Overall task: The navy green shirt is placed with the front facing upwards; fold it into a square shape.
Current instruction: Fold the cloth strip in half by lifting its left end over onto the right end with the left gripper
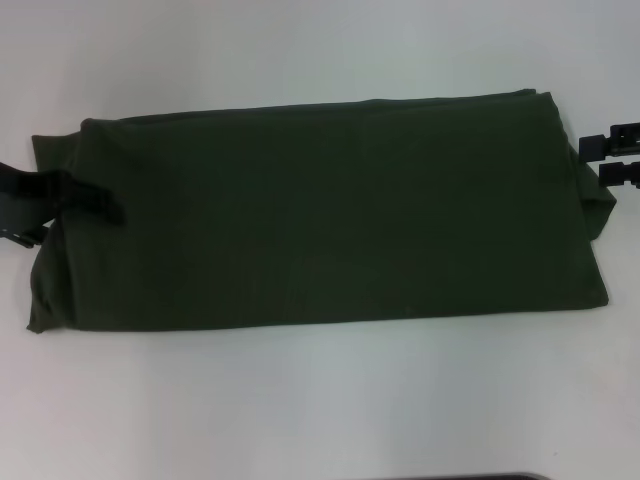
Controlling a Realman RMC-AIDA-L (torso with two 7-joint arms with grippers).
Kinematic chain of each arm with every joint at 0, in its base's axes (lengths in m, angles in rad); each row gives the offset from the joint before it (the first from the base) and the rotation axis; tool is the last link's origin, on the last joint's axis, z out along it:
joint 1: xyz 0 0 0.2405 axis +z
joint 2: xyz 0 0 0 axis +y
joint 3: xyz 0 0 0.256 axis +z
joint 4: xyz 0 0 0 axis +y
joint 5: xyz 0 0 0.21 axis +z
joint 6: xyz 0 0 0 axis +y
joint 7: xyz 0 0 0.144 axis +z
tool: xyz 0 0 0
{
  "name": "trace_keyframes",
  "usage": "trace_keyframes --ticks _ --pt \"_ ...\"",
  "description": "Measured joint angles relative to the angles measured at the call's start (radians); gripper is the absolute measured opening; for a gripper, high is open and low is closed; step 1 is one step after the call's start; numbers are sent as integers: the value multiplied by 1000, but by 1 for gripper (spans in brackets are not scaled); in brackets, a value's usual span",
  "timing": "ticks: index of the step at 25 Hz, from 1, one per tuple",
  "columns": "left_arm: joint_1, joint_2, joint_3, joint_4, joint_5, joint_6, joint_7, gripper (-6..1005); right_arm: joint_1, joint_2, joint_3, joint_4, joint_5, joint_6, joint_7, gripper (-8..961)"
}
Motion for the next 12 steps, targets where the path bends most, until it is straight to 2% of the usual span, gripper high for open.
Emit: trace_keyframes --ticks 9,12 --pt "-12 -8 3 0 -8 27 10 873 -5 0 0 1 0 0 0 796" --pt "-21 -15 5 -3 -8 31 36 809 -5 0 0 1 0 0 0 796"
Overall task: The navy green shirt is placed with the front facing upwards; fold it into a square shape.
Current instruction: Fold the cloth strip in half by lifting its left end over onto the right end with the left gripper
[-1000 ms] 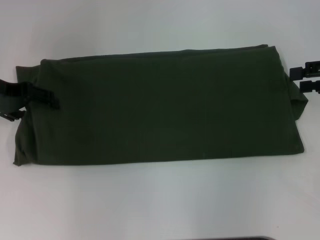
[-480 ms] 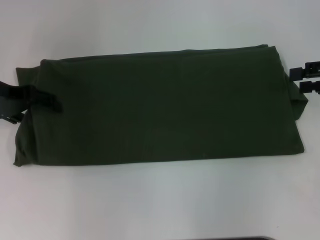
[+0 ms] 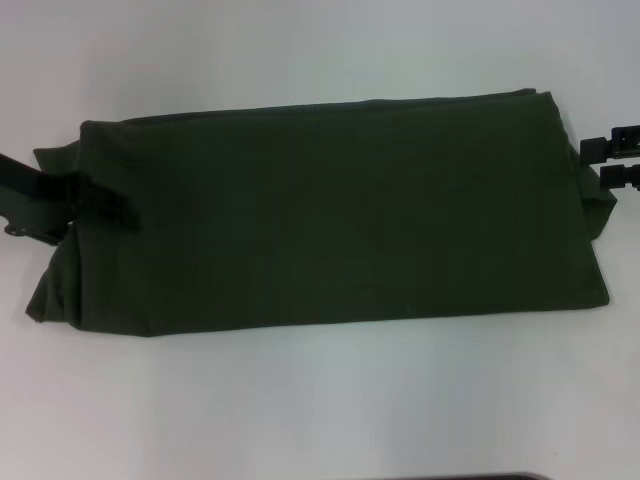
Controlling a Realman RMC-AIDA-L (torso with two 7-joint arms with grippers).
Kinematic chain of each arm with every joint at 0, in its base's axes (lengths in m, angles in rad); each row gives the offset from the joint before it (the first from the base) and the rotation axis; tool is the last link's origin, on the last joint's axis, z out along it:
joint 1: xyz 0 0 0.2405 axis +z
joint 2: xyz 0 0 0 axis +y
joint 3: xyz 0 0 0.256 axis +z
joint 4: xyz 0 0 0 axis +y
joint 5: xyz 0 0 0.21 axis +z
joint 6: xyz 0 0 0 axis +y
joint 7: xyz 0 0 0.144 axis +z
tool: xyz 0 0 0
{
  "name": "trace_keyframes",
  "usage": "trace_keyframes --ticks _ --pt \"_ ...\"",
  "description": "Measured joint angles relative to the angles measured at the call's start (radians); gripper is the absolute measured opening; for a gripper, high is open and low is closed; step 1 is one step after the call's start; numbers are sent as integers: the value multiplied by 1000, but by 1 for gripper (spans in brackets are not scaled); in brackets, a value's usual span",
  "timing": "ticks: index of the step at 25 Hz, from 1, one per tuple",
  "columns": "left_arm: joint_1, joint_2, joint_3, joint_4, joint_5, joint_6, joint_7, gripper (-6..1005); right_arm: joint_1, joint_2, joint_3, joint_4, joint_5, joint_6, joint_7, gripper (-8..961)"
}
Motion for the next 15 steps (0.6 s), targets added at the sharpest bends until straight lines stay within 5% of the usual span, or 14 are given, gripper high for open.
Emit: trace_keyframes --ticks 15 --pt "-31 -12 24 -5 -1 27 46 271 4 0 0 0 0 0 0 796"
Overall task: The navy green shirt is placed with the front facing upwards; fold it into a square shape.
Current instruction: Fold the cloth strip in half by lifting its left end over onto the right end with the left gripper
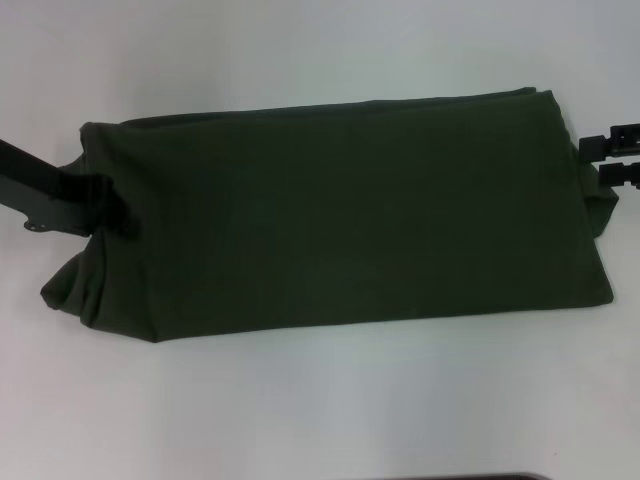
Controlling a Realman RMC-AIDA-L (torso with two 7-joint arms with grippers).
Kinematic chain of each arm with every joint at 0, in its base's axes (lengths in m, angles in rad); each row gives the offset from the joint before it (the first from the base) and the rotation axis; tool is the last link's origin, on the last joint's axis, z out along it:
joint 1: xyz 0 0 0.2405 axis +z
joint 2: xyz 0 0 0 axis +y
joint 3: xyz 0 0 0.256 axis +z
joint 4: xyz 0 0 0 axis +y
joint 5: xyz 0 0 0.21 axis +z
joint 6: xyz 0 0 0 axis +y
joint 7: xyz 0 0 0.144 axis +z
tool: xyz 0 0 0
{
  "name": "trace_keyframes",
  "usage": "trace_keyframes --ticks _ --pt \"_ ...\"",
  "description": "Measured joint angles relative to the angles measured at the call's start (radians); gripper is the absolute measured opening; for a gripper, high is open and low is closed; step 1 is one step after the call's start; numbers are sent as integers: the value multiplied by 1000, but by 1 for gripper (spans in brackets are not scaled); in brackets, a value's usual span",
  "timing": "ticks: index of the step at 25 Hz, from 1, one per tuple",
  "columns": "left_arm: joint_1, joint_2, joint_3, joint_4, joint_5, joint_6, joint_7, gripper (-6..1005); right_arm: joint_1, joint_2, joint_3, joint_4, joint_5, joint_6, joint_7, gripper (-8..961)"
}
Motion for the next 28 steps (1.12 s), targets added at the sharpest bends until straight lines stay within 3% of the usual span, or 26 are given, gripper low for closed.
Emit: trace_keyframes --ticks 9,19,28 --pt "0 14 -36 13 -21 59 46 71 -1 0 0 0 0 2 0 794" --pt "9 65 -111 81 -194 250 87 47 -2 0 2 0 0 4 0 795" --pt "16 69 -105 66 -231 260 90 55 0 0 0 0 0 3 0 795"
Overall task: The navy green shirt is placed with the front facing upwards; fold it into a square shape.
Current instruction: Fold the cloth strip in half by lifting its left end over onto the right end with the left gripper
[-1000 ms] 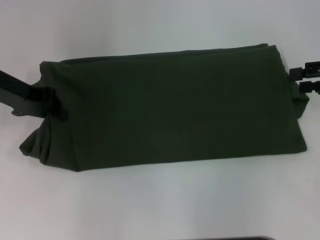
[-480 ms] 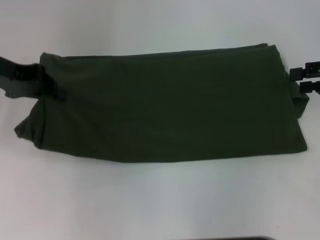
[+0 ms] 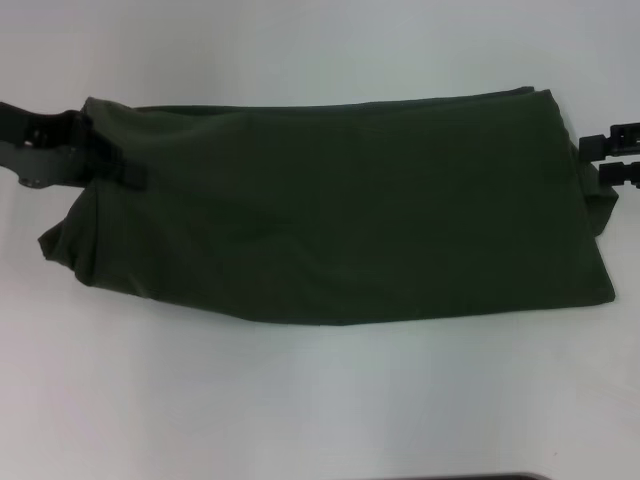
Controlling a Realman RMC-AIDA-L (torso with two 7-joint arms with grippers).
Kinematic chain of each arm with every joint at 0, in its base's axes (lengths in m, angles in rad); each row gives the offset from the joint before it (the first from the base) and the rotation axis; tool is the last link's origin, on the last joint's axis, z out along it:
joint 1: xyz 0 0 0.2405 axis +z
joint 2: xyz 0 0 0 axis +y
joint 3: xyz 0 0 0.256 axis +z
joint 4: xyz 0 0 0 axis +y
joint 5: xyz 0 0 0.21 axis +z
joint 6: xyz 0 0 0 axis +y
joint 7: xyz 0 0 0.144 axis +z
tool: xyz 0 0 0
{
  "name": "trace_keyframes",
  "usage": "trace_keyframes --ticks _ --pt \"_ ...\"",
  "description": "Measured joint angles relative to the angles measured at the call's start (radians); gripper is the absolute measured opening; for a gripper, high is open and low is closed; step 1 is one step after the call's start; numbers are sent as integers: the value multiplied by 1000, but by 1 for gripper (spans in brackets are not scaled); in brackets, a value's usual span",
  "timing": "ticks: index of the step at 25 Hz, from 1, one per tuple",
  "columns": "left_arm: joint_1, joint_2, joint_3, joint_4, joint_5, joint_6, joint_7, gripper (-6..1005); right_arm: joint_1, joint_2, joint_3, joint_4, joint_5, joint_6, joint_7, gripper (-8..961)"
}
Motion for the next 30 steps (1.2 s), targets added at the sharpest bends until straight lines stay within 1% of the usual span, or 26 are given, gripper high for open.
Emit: trace_keyframes --ticks 4,17,25,27,30 --pt "15 2 0 -5 15 -10 -3 58 2 0 0 0 0 3 0 795" --pt "45 32 -2 -4 16 -17 -3 70 5 0 0 0 0 3 1 796" --pt "57 40 0 -4 19 -20 -3 76 4 0 0 0 0 1 3 796" --pt "62 50 -3 -4 22 -22 -6 78 4 0 0 0 0 0 3 796" --pt "73 74 -5 -4 28 -30 -17 81 3 0 0 0 0 0 7 795"
